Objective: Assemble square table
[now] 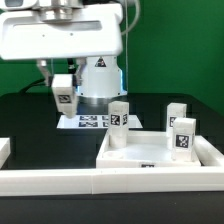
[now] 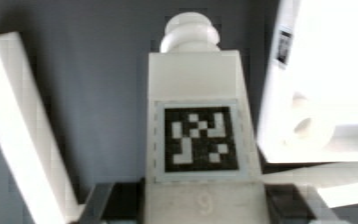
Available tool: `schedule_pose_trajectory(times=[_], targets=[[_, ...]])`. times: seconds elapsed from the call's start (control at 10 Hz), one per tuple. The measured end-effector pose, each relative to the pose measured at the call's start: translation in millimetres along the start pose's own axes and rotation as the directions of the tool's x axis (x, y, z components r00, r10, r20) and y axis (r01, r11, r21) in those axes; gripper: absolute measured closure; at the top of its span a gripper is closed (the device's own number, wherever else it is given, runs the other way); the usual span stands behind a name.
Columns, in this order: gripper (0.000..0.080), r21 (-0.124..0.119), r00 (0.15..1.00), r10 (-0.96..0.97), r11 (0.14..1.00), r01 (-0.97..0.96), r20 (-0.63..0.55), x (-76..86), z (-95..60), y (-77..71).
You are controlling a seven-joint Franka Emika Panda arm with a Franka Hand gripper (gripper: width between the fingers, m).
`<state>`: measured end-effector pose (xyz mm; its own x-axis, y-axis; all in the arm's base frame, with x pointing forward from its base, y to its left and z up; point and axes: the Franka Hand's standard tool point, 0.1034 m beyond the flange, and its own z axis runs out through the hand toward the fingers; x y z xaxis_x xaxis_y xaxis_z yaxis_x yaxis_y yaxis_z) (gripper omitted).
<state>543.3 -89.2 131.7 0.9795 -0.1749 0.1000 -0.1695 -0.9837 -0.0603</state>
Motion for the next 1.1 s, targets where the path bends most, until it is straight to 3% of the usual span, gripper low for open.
schedule_pose_trajectory(times=[0.4,0.6,0.8,0.9,1.1], targets=[[0.0508,0.001,1.0,0.005,1.0,-0.005,-0.002,0.9,-0.1,-1.8],[0.0508,0.018,1.0,0.0,1.0,0.001,-0.021,12.9,-2.7,-39.8],[0.0508,0.021,0.998,-0.026,0.999,0.027,-0.052,25.1,-1.4,-66.0],[0.0508,0.02,0.996,-0.042,0.999,0.044,-0.078,27.4,-1.7,-73.6],[0.0508,0.012,0.994,-0.039,0.999,0.04,-0.105,30.3,-2.3,-69.9]])
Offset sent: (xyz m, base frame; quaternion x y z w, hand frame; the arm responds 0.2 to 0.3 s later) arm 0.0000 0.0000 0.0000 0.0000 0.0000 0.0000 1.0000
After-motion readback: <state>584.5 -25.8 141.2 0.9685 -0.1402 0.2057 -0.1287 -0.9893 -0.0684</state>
